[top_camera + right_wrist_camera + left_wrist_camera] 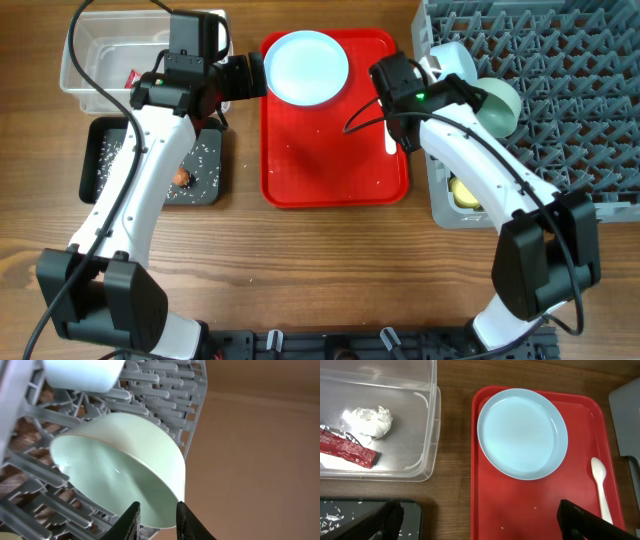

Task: Sort waste into correct bins and load items into the dishwasher rack
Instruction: 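Carry the green bowl over the rack and set it down tilted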

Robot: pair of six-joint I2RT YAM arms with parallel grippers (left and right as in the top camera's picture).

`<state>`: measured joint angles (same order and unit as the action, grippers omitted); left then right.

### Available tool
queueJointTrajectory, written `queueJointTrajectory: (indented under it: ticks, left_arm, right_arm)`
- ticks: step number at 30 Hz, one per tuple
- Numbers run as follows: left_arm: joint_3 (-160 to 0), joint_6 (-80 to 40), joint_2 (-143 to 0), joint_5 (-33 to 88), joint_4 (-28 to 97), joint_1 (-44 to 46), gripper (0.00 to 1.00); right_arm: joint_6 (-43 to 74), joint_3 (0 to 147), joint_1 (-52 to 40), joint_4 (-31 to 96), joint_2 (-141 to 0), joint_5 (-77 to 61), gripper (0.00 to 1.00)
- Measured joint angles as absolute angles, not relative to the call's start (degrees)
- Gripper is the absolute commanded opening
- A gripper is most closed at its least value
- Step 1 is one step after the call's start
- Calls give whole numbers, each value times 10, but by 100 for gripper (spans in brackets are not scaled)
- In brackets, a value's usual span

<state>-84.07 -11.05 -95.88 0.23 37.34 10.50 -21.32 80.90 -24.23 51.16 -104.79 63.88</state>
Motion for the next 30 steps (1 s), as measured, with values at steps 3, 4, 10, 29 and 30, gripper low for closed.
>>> queueJointTrajectory:
  ticks: [3, 4, 10, 29, 30]
  left_arm:
    - [-841, -110, -959, 2, 373, 105, 100]
    - [-841, -110, -959, 2, 373, 105, 100]
    - [-841, -110, -959, 2, 373, 105, 100]
    - [-841, -110, -959, 2, 373, 105, 100]
    - [-841, -110, -959, 2, 373, 105, 100]
  right_arm:
    - [-213, 809, -255, 511, -1048, 637, 25]
    - [-212, 809, -260, 511, -1048, 636, 25]
    - [-155, 810, -269, 484, -1022, 623, 72]
    - [-29, 820, 82, 399, -851, -17, 47]
    - [-29, 820, 91, 397, -854, -37, 42]
